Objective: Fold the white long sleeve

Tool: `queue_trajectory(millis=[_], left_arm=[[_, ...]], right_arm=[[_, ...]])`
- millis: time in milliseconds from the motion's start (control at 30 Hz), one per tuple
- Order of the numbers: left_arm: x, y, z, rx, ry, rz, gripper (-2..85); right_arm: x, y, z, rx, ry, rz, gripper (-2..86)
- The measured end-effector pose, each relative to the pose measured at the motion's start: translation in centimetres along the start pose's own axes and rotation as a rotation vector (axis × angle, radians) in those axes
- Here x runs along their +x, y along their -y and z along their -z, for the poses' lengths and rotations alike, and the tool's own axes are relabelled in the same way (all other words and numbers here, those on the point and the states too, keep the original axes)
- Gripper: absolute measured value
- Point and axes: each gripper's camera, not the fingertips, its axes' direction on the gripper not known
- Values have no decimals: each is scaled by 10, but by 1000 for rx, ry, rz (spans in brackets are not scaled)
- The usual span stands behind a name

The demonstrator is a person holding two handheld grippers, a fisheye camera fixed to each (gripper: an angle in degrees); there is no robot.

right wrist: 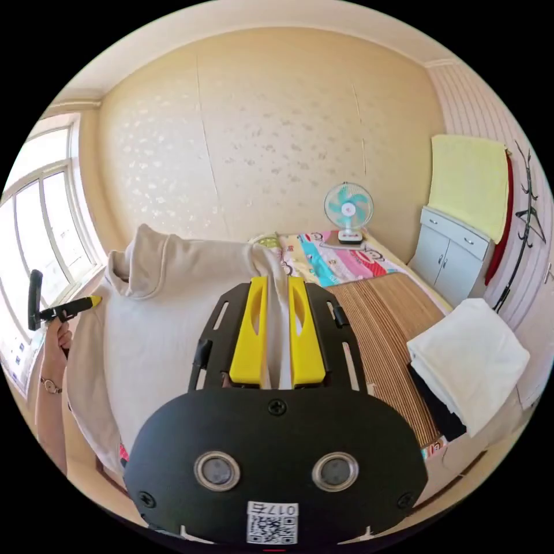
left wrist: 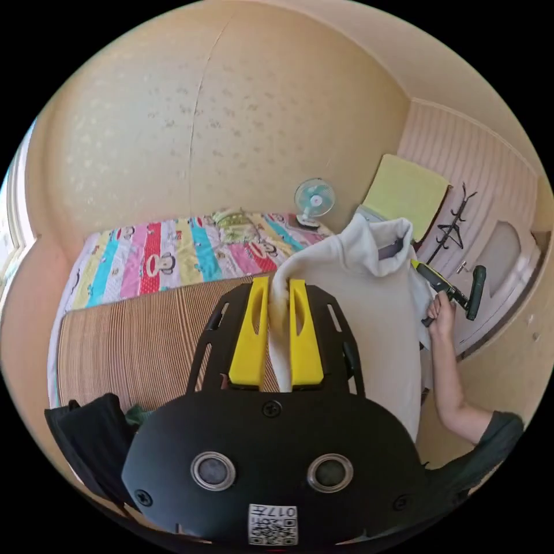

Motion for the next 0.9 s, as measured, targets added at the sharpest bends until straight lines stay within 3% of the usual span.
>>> queue_trajectory(millis=[67,133,267,333,433,567,800,900], left_arm=[[-31,-8,-49,-108,-11,92,65],[-37,-55,-90,-123,-19,22,65],[-29,-163,-159,-254,48,-26,78],[-29,-235,-197,-358,-24,44,86],[-35,-312,-205,-351,-157,222,92],[-45,-357,-196,-269,-174,402,100],[-36,-340,-215,-394,-48,220,51],[-54,-357,-192,-421,-52,258,49]], right_arm=[[3,-21,-39,-87,141,43,53],[1,-62,-59,-106,226,125,53],[3,-175,-127,-374,161,181,62],[4,-219,-151,-481,168,193,65],[7,-277,-179,-632,176,189,65],[26,-304,-170,-396,223,83,55],[19,-279,-182,-510,194,40,38],[4,-286,-160,-584,183,4,33]])
